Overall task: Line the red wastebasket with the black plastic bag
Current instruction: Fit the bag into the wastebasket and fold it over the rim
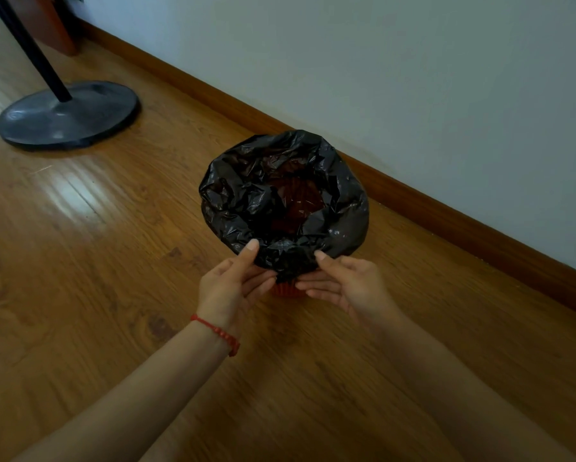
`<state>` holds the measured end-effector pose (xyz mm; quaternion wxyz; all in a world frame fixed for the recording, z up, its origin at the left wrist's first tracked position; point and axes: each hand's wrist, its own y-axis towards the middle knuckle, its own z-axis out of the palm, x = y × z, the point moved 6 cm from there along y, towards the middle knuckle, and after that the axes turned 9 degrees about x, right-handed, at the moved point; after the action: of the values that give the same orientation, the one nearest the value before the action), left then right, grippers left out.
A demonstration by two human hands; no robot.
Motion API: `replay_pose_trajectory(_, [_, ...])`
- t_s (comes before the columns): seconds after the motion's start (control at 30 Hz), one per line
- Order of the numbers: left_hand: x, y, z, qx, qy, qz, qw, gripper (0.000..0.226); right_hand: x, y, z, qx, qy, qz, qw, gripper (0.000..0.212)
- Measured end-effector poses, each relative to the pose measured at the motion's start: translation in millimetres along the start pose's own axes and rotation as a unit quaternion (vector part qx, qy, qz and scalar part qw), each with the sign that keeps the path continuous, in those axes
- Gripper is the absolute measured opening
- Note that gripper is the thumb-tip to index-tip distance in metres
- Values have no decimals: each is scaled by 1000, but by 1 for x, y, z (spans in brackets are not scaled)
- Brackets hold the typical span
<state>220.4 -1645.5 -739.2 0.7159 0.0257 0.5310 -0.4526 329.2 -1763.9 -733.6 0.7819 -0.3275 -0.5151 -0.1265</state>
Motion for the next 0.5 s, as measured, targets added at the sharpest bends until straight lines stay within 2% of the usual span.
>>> replay_pose_trajectory(0.1, [2,1,5,4,1,-5,1000,13,-2,-3,-1,-9,-8,10,1000,23])
replay_pose_trajectory(0.13, [1,2,6,6,-4,-4,1000,14,-3,-4,-2,-16,-17,21,1000,28])
replay_pose_trajectory(0.27, [-2,4,11,44,-17,11,999,3,-8,-6,-7,-17,-66,87,994,57])
replay_pose_trajectory(0.33, [-3,4,12,63,-12,21,998,15,-9,-5,-4,1,-82,108,991,67])
replay_pose_trajectory(0.4, [-3,4,13,71,-8,26,997,19,-8,-3,1,15,-81,104,991,62])
replay_pose_trajectory(0.5, [-3,3,15,78,-19,27,996,17,-5,2,7,27,-71,76,994,43])
